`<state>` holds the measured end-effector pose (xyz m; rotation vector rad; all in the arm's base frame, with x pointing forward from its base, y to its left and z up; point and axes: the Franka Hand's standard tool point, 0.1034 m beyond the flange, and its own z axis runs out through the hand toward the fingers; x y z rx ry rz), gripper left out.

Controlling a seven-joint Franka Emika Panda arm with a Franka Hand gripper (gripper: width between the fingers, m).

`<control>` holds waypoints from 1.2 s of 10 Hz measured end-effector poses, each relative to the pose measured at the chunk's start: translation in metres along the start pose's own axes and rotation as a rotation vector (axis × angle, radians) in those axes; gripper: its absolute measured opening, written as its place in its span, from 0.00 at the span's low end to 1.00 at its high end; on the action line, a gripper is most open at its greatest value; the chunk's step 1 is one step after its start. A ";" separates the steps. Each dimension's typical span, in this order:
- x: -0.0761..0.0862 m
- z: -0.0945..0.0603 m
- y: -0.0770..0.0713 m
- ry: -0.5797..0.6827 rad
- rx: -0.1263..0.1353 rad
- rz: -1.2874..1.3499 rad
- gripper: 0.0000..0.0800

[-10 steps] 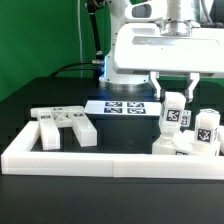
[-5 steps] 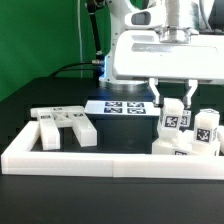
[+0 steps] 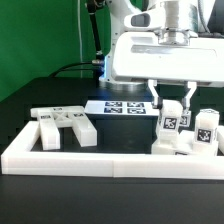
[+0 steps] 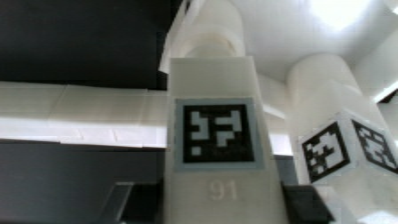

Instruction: Assemble chair

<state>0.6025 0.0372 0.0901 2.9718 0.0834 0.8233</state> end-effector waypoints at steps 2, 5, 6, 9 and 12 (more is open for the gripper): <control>0.001 0.002 0.003 0.045 -0.018 -0.004 0.36; 0.001 0.003 0.004 0.053 -0.021 -0.006 0.36; 0.001 0.003 0.003 0.051 -0.021 -0.006 0.48; 0.001 0.003 0.004 0.050 -0.021 -0.006 0.76; 0.004 0.000 0.009 0.046 -0.024 -0.007 0.81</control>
Offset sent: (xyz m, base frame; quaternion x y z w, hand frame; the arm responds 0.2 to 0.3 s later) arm 0.0000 0.0000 0.0000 0.0000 0.0000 0.0000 1.0000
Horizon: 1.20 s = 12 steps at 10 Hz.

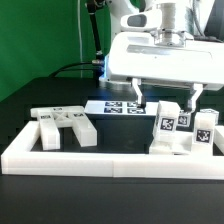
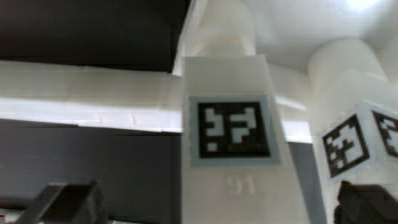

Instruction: Assemble chair

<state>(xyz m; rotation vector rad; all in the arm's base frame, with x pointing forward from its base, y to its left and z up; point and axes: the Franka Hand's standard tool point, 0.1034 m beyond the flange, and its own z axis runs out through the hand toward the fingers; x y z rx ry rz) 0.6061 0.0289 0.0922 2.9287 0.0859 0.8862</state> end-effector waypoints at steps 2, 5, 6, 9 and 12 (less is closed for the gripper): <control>0.007 -0.007 0.002 -0.008 0.008 0.000 0.81; 0.012 -0.014 0.001 -0.055 0.031 0.010 0.81; 0.009 -0.012 -0.002 -0.102 0.047 0.012 0.81; 0.004 -0.005 -0.008 -0.343 0.120 0.027 0.81; 0.001 -0.002 -0.006 -0.527 0.155 0.009 0.81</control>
Offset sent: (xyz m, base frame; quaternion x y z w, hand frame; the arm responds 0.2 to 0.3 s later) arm 0.0030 -0.0032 0.0215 0.0063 -0.0890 0.0084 0.9960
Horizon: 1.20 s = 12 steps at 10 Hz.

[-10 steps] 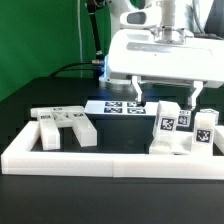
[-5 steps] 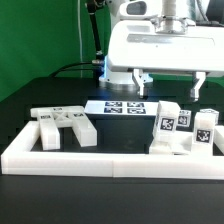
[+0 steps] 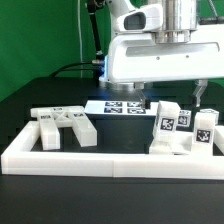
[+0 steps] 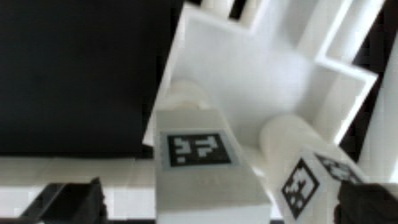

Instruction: Assemble chair

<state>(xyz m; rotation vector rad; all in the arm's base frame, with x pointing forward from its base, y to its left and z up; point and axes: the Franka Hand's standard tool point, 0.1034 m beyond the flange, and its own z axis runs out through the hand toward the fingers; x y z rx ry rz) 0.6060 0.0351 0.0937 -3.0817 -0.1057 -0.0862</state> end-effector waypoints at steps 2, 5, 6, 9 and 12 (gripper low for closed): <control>0.006 0.001 0.006 0.029 -0.010 0.005 0.81; 0.006 0.002 0.008 0.029 -0.011 0.007 0.66; 0.006 0.002 0.009 0.029 -0.011 0.007 0.48; 0.006 0.002 0.009 0.029 -0.011 0.009 0.36; 0.006 0.002 0.008 0.030 -0.007 0.085 0.36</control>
Offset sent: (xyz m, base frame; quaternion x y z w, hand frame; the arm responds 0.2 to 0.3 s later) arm 0.0039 -0.0024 -0.0027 -0.0096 0.0102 -0.0134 0.9998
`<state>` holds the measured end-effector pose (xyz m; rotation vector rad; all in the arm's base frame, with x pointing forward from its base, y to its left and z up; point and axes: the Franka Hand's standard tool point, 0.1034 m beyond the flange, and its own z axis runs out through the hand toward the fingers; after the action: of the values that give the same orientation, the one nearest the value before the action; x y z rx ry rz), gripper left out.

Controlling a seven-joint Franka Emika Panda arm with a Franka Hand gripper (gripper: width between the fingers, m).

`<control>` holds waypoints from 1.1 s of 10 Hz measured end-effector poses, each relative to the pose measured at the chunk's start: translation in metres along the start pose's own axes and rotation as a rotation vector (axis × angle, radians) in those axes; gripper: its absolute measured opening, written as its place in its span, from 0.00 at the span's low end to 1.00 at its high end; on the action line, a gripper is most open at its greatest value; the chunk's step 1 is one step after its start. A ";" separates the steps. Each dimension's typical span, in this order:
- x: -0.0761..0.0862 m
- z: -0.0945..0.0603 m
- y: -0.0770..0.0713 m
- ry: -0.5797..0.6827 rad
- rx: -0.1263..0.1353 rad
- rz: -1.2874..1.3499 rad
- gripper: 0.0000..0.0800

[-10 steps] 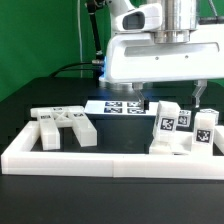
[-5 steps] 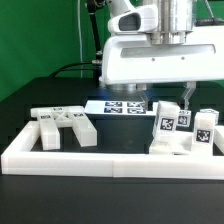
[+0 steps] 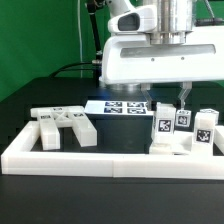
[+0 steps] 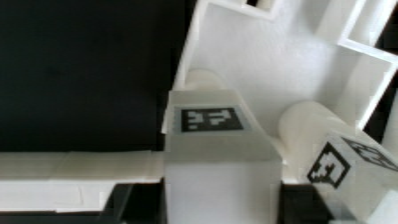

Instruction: Assemble chair

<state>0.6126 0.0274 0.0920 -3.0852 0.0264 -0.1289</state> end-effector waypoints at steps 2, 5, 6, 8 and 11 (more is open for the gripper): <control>-0.001 0.001 -0.002 -0.001 0.001 0.220 0.36; 0.000 0.002 -0.009 0.014 0.008 0.522 0.36; 0.001 0.002 -0.010 0.020 0.011 0.604 0.36; 0.001 0.003 -0.014 0.021 0.018 0.774 0.36; 0.001 0.003 -0.021 0.016 0.026 1.005 0.36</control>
Offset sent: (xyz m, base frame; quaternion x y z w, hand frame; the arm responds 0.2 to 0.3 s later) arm -0.0087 0.0055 -0.0061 -0.0004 0.0067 0.2671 0.9636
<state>0.6137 0.0481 0.0899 -2.6412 1.4816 -0.0951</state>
